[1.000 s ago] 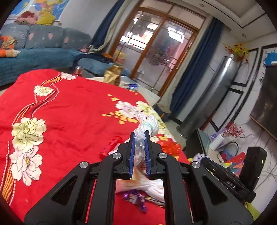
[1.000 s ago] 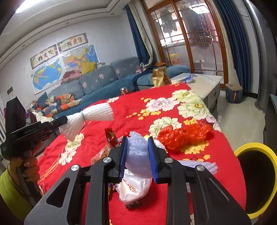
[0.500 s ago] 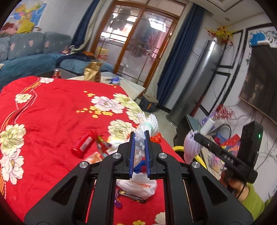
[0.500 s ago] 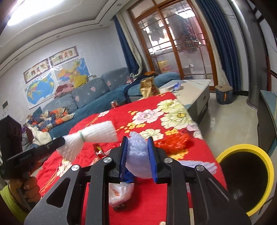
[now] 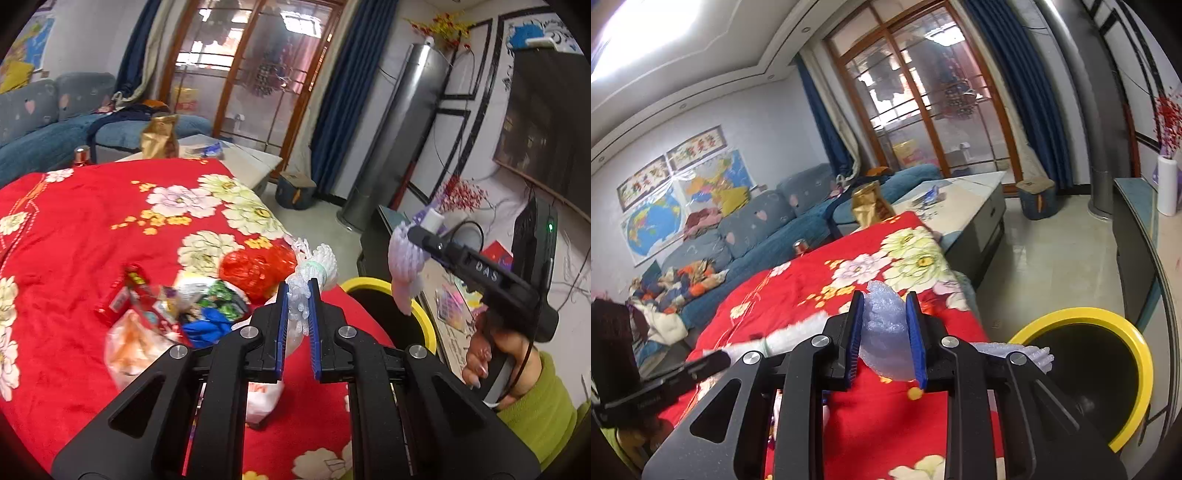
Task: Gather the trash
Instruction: 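Carry both held mesh nets over the yellow-rimmed bin and open both tools, then move both open tools back over the trash pile on the bedspread, then grasp the red candy wrapper with the left tool while the right tool grasps the red plastic bag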
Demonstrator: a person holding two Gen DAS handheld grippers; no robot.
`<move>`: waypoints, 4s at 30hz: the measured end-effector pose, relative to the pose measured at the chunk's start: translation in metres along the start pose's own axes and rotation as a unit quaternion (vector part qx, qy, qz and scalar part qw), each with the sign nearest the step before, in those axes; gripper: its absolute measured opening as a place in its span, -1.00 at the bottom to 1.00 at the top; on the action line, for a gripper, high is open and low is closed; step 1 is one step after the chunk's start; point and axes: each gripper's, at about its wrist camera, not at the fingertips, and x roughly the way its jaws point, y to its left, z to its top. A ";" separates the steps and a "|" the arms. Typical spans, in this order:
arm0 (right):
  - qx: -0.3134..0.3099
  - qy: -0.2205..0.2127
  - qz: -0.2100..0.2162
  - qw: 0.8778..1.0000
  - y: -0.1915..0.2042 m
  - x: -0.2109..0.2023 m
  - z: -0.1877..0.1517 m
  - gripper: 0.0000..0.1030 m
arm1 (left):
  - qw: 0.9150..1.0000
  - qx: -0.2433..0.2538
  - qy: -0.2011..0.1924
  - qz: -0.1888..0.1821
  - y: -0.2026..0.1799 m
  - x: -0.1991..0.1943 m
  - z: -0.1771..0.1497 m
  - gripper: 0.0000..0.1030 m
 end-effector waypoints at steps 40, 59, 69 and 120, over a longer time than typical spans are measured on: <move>0.164 0.009 -0.069 0.984 -0.159 0.001 -0.018 -0.44 | 0.985 0.107 0.117 -0.064 -0.124 0.146 -0.033 -0.87; 0.133 0.004 -0.122 0.984 -0.148 -0.001 -0.020 0.21 | 0.996 0.043 0.057 -0.048 -0.091 0.111 -0.020 0.71; 0.085 0.014 -0.092 0.992 -0.099 0.009 -0.015 0.28 | 1.000 0.011 0.014 -0.001 -0.052 0.074 -0.014 0.71; -0.078 0.150 -0.011 0.986 0.072 0.160 -0.042 0.38 | 0.984 -0.125 -0.010 0.125 0.121 0.015 0.006 0.08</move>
